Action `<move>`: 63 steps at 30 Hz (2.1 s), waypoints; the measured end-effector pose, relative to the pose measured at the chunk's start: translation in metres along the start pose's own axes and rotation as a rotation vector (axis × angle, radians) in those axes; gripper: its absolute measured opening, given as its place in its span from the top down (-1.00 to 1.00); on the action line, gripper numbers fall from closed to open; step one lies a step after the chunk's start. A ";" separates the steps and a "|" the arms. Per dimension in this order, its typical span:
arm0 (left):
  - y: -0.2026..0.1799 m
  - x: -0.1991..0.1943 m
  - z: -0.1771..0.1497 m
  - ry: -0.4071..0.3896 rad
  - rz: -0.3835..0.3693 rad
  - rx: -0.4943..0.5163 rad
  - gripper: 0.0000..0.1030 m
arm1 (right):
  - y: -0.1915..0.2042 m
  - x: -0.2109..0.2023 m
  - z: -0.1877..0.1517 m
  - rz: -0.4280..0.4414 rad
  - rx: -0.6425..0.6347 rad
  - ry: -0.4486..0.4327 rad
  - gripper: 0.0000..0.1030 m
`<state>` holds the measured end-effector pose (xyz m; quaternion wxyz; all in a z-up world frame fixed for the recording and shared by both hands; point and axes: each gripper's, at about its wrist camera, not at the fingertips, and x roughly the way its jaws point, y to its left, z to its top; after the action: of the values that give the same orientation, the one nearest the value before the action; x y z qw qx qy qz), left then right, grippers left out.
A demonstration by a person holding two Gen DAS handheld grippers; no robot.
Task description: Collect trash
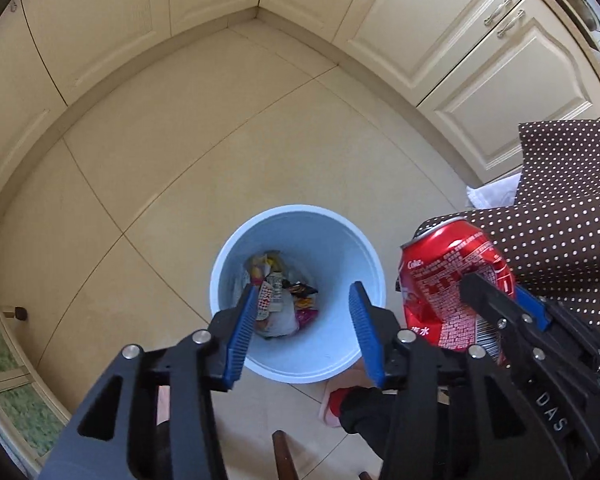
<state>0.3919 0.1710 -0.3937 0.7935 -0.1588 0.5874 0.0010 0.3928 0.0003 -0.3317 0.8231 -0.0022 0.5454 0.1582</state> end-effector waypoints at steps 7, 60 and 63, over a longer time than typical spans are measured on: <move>0.004 -0.001 -0.001 0.002 0.022 0.019 0.00 | 0.002 0.013 -0.002 0.005 -0.002 0.005 0.57; -0.130 -0.341 -0.183 -0.666 0.029 0.290 -0.74 | -0.018 -0.357 -0.160 -0.207 -0.019 -0.656 -0.35; -0.146 -0.367 -0.201 -0.726 0.034 0.339 -0.78 | -0.021 -0.385 -0.178 -0.235 -0.013 -0.707 -0.45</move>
<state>0.1184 0.0493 -0.0667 0.9643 -0.0055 0.2634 -0.0268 0.1022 -0.1500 -0.0617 0.9732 -0.0153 0.2223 0.0573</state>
